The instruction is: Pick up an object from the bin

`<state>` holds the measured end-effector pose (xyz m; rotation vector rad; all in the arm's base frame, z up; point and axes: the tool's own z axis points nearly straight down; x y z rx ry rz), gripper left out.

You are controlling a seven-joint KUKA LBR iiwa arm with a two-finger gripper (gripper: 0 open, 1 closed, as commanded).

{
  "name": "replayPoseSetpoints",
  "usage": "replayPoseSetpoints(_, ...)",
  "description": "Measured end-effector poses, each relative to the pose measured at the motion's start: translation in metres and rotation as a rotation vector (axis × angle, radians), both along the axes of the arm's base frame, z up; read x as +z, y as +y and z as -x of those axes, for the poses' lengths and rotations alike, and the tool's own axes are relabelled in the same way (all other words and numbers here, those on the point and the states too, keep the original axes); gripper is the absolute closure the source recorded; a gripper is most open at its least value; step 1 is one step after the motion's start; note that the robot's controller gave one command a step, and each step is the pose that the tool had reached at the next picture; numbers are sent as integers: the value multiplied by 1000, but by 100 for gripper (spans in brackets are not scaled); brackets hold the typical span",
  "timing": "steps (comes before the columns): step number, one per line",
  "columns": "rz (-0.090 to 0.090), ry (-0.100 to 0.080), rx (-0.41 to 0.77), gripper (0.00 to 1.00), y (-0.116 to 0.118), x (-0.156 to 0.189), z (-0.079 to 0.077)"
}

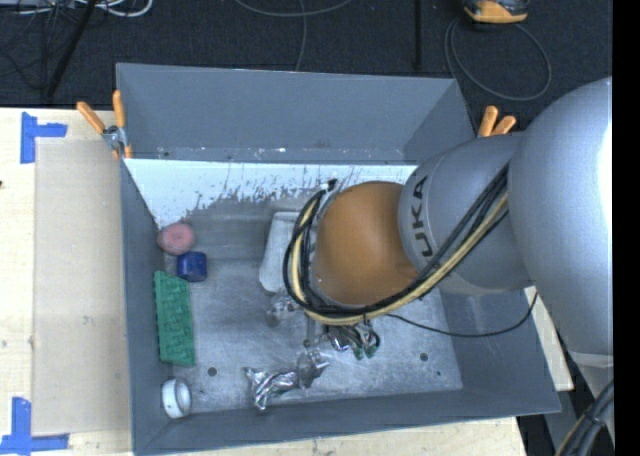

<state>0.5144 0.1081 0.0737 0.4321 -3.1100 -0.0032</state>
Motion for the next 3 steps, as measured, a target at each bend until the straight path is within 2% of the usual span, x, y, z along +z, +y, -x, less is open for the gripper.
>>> replayPoseSetpoints(1,2,4,-7,100,-2,2,0)
replayPoseSetpoints(2,1,-7,87,100,-8,116,44)
replayPoseSetpoints(3,1,-1,-130,100,66,84,2)
